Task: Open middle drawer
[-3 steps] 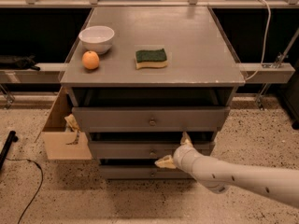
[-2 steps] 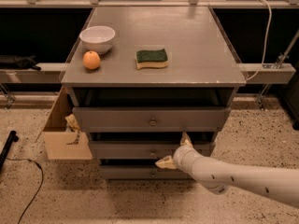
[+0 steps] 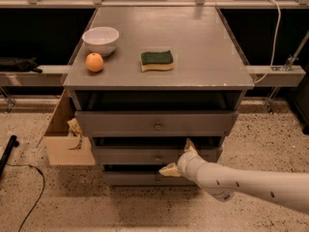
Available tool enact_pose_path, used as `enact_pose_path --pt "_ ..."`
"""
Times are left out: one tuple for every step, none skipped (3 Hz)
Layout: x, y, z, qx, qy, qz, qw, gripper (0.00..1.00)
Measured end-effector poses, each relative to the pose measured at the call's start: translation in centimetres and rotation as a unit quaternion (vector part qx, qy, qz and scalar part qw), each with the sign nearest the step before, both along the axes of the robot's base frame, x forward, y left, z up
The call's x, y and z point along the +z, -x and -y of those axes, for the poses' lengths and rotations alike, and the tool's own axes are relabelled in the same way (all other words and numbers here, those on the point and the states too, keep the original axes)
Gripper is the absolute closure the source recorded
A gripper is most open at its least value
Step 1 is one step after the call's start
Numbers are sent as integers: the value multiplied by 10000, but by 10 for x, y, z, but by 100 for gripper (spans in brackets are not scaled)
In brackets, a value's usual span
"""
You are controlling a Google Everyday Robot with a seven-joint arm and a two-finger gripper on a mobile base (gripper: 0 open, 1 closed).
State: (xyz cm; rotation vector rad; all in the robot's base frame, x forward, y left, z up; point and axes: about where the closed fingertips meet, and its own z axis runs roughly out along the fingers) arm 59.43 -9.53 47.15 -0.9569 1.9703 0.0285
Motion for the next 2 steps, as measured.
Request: enact_pose_path --pt "-30 13 13 -184 -82 -368 9991 0" --pt "-34 15 15 -209 -91 -415 9989 0"
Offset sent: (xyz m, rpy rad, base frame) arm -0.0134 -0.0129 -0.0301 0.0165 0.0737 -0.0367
